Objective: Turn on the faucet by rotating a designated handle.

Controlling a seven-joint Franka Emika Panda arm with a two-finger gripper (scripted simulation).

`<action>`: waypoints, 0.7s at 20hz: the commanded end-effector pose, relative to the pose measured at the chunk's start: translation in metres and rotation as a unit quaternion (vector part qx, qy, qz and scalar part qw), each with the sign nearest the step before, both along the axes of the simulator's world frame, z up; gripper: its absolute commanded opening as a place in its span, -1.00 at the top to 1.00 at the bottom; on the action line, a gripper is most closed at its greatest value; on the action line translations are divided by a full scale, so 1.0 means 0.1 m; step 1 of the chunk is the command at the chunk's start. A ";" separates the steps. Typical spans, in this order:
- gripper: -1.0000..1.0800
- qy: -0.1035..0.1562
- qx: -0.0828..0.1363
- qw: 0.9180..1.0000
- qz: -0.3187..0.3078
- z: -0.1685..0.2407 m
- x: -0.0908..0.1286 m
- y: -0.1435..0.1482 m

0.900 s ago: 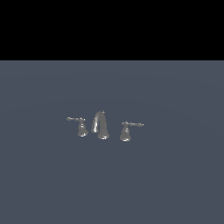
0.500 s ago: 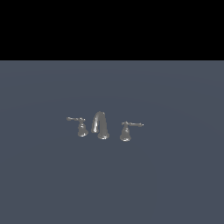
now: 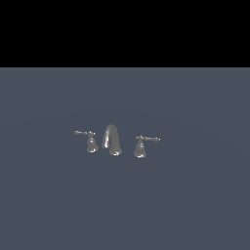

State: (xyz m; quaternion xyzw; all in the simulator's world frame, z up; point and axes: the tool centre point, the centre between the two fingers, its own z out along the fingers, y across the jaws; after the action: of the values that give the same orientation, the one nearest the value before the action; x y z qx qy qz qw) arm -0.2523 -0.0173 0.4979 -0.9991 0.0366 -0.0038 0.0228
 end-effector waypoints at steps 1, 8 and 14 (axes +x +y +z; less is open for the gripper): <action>1.00 0.002 0.006 1.000 -0.005 -0.02 0.05 0.02; 1.00 0.013 0.037 0.998 -0.038 -0.16 0.32 0.13; 1.00 0.035 0.074 0.992 -0.092 -0.39 0.69 0.32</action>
State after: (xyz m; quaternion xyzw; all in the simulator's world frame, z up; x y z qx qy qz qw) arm -0.1932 0.0092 0.4659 -0.9895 0.1136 0.0252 0.0861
